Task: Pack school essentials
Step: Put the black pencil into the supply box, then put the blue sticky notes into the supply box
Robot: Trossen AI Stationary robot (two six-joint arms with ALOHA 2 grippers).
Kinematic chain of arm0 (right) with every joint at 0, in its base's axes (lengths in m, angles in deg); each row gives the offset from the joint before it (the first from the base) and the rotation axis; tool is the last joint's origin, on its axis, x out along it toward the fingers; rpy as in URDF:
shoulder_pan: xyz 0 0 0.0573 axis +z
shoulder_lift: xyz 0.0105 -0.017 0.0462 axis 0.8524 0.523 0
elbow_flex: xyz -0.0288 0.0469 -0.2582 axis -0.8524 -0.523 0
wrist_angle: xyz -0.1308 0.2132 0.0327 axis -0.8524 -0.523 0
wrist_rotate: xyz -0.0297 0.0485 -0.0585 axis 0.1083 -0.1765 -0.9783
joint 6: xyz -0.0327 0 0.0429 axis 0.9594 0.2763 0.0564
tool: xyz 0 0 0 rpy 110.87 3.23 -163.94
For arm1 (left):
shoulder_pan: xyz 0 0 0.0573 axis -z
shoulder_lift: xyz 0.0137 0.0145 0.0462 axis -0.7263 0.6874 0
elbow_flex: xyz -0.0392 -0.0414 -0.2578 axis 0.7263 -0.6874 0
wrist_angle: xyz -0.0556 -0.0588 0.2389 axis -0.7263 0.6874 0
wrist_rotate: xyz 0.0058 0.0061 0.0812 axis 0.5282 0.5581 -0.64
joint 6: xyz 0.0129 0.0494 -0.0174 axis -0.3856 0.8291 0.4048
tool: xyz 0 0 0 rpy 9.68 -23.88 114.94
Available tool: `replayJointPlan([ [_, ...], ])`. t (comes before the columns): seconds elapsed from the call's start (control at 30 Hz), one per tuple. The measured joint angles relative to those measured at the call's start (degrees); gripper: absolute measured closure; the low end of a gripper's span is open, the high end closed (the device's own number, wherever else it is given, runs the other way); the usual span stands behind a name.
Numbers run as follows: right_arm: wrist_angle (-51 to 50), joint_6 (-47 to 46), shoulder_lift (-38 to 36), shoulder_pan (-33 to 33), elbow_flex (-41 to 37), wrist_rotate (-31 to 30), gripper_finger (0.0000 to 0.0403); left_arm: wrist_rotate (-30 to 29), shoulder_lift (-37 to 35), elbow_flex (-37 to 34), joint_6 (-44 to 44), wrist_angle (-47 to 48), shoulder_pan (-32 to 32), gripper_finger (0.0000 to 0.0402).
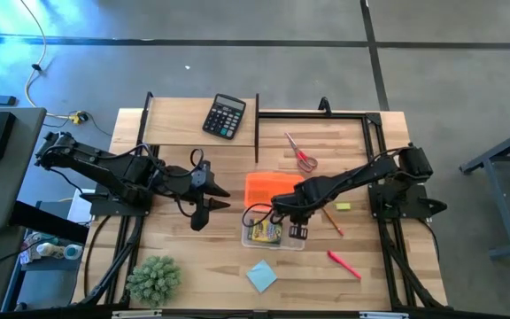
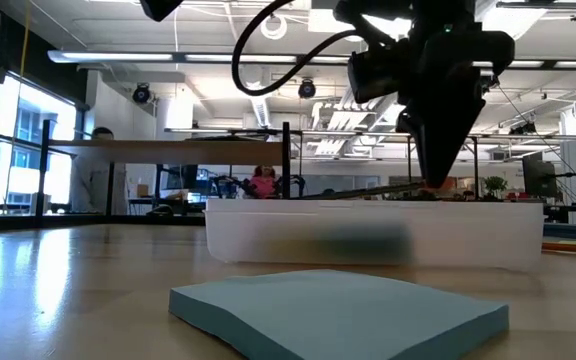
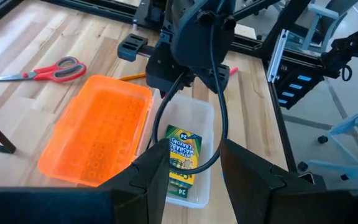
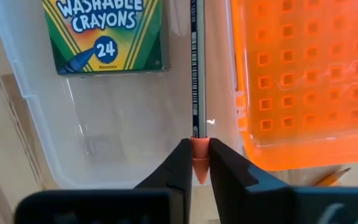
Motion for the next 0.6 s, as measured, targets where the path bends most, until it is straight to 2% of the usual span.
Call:
replayJointPlan([
  [0.3, 0.02, -3.01, 0.00, 0.00, -0.02, -1.14, 0.0304, -0.04, 0.00, 0.00, -0.01, 0.00, 0.01, 0.0271],
  [0.6, 0.02, -6.22, -2.44, 0.02, -0.04, -0.15, 0.0294, -0.01, 0.00, 0.00, 0.01, 0.00, 0.01, 0.0271],
])
